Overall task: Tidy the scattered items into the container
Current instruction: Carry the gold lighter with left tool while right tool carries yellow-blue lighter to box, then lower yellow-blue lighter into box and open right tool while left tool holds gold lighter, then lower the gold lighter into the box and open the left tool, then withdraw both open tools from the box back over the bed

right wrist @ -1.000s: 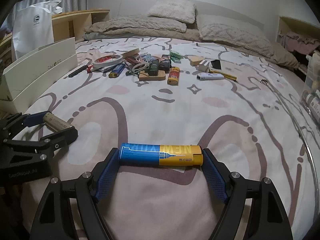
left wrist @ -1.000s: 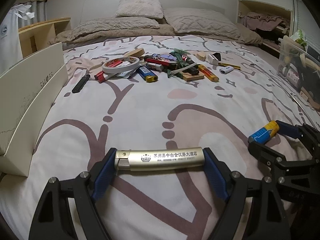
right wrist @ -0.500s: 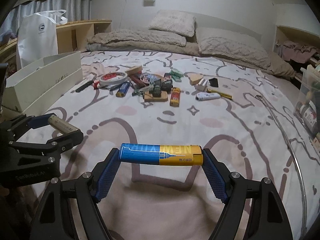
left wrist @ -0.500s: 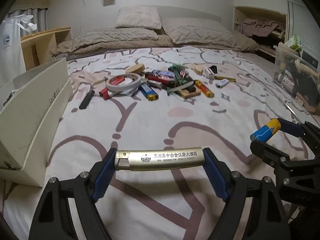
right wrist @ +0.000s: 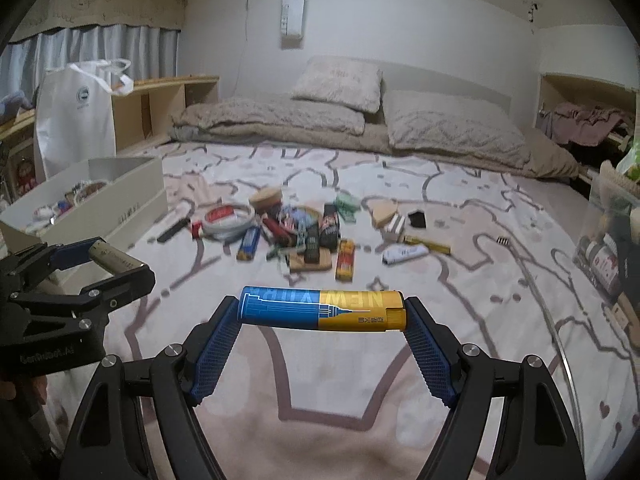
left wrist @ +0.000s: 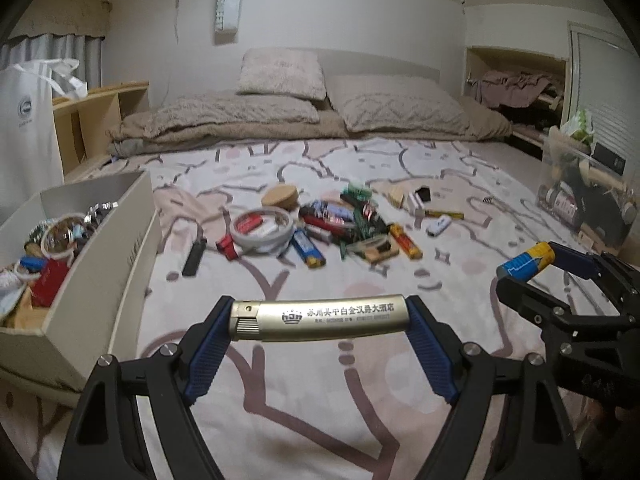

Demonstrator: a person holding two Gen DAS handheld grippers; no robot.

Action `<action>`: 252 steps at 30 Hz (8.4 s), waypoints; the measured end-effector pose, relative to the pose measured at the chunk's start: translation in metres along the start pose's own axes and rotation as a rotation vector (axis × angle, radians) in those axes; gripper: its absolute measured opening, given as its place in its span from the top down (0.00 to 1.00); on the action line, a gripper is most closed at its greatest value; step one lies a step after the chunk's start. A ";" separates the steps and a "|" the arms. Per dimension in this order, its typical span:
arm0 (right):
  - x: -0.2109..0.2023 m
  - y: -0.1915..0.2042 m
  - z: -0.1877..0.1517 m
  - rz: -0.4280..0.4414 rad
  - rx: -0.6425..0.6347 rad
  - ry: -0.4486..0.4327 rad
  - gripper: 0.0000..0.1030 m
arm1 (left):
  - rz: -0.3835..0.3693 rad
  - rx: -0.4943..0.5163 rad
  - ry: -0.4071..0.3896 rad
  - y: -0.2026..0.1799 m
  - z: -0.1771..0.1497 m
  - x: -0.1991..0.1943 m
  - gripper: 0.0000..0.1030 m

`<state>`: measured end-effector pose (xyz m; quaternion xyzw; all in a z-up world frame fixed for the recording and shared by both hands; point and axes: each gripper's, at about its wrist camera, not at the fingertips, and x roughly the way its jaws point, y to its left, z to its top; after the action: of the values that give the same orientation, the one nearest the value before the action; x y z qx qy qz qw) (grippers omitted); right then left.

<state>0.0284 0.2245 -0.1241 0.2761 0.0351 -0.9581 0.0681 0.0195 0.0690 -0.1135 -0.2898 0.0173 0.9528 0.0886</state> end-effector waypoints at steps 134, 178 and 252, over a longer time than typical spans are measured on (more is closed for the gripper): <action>0.069 0.292 0.128 0.411 -0.708 0.190 0.00 | 0.260 -0.709 -0.019 0.299 0.025 -0.036 0.19; 0.071 0.270 0.136 0.456 -0.490 0.140 0.00 | 0.490 -0.522 -0.047 0.297 0.035 -0.047 0.00; 0.037 0.015 0.104 0.101 -0.024 -0.034 0.00 | 0.045 -0.147 -0.069 0.112 0.066 -0.003 0.00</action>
<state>-0.0551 0.1944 -0.0562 0.2603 0.0316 -0.9575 0.1205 -0.0344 -0.0363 -0.0593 -0.2622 -0.0495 0.9626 0.0463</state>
